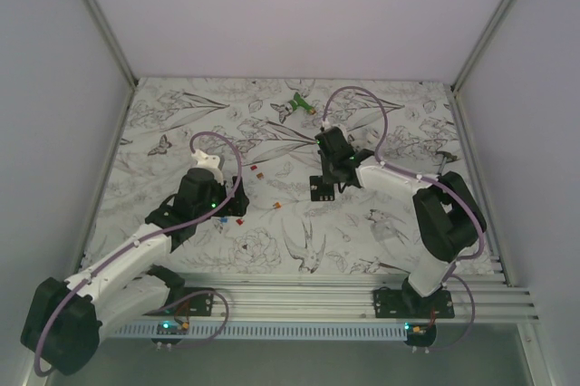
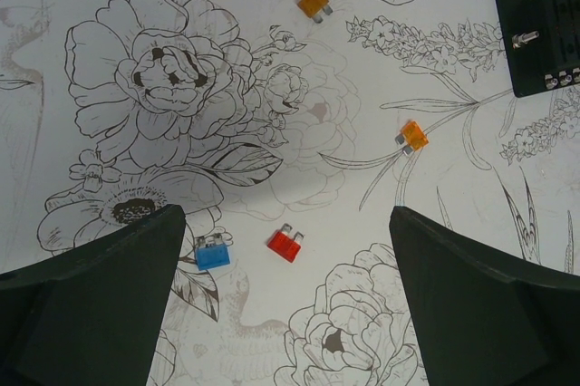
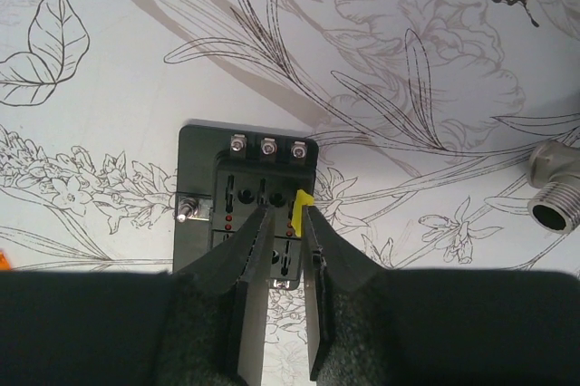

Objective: Snap on the fuse box
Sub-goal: Install the fuse at the fuse box base.

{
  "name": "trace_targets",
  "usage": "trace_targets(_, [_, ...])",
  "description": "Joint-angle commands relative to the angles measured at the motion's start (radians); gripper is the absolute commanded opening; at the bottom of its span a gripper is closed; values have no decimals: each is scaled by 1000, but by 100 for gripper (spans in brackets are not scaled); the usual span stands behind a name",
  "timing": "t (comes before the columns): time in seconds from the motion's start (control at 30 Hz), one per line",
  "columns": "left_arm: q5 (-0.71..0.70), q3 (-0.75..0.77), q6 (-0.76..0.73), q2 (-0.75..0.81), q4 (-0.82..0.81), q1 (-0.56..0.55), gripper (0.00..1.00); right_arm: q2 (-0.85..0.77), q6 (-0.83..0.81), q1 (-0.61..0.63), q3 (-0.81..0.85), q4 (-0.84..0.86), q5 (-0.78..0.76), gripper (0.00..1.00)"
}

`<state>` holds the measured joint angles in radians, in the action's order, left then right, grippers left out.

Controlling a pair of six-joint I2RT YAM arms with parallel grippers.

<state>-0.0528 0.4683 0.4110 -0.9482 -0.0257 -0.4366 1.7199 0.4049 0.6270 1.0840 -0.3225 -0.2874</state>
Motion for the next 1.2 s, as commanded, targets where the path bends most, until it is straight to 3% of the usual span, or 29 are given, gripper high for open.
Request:
trace_targets(0.0, [10,15,11,12,0,7,100,23,32,6,49,-25,-31,24])
trace_targets(0.43, [12,15,11,9,0,7,100,14,48,-9,43,-37,-53,27])
trace_targets(0.87, [14,16,12,5,0,7,100,39,67,-20,39,-35,-29,21])
trace_targets(1.17, [16,16,12,3,0,7,100,40,72,-21,40,-35,-1,9])
